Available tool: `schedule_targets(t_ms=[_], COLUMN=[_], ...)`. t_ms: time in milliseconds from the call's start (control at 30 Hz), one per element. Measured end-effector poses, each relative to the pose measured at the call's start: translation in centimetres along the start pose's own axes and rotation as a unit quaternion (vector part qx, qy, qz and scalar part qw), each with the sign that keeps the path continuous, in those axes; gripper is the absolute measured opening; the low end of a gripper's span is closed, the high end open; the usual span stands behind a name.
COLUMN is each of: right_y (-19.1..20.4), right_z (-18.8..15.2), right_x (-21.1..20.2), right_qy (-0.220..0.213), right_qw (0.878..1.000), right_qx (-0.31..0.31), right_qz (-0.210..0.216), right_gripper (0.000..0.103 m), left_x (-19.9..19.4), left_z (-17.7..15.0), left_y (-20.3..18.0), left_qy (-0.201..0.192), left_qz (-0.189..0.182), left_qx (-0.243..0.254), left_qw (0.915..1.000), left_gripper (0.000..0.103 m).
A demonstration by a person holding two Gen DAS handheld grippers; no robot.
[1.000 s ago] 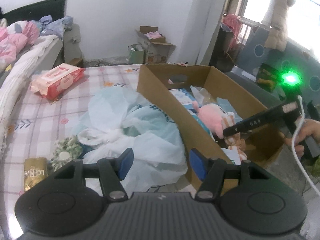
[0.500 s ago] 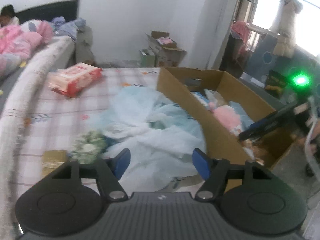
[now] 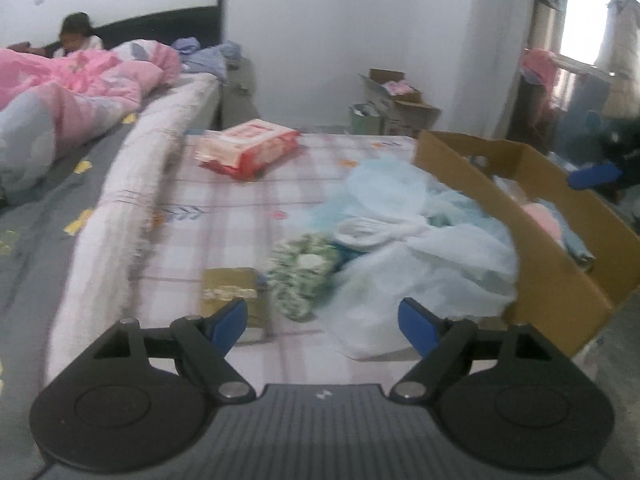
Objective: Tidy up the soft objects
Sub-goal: 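Close the left tool on the gold snack packet while the right tool reaches the green scrunchie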
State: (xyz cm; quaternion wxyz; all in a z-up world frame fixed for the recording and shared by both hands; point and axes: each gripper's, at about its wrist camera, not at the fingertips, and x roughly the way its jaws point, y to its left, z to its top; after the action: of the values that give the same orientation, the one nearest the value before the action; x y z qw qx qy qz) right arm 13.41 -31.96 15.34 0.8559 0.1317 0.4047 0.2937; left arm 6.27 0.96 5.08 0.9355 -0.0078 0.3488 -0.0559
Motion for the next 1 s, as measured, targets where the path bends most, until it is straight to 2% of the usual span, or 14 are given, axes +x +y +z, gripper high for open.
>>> schedule_targets(t_ms=[133,233,267,300,433,567,700,867,1000], right_y=[4.8,7.8,8.6,8.9,10.2,10.9,12.1,11.4,11.1], right_z=[1.1,1.8,2.0,2.0,2.2,2.4,2.3,2.2,1.7], right_x=[5.0,9.6,11.4,13.1,19.2,23.2,25.2,27.4,28.7], right_qy=[0.022,0.052,0.069,0.083,0.132,0.153,0.154,0.181,0.197], right_qw=[0.998,0.995,0.994,0.993,0.988,0.982,0.97,0.962,0.957], right_qx=[-0.027,-0.049,-0.055,-0.057,-0.075,-0.111,-0.171,-0.187,-0.194], right_qz=[0.054,0.063,0.061,0.055,0.01,-0.031,-0.07,-0.084,-0.089], right_gripper=[0.083,0.079,0.072,0.065,0.054,0.053,0.053,0.053,0.053], left_x=[0.9,2.4,3.0,3.7,6.6,9.3,11.2,12.6,13.4], left_z=[0.0,0.2,0.2,0.2,0.5,0.9,1.0,0.7,0.4], left_y=[1.0,2.0,2.4,2.7,3.9,5.0,5.6,6.1,6.6], left_qy=[-0.008,0.005,0.01,0.015,0.037,0.064,0.079,0.094,0.105], left_qz=[0.056,0.067,0.068,0.07,0.073,0.067,0.063,0.055,0.054], left_qx=[0.021,0.023,0.021,0.021,0.021,0.014,0.01,-0.005,-0.015], left_qw=[0.9982,0.9975,0.9974,0.9972,0.9964,0.9956,0.9948,0.994,0.9928], left_gripper=[0.083,0.082,0.08,0.079,0.071,0.071,0.071,0.071,0.063])
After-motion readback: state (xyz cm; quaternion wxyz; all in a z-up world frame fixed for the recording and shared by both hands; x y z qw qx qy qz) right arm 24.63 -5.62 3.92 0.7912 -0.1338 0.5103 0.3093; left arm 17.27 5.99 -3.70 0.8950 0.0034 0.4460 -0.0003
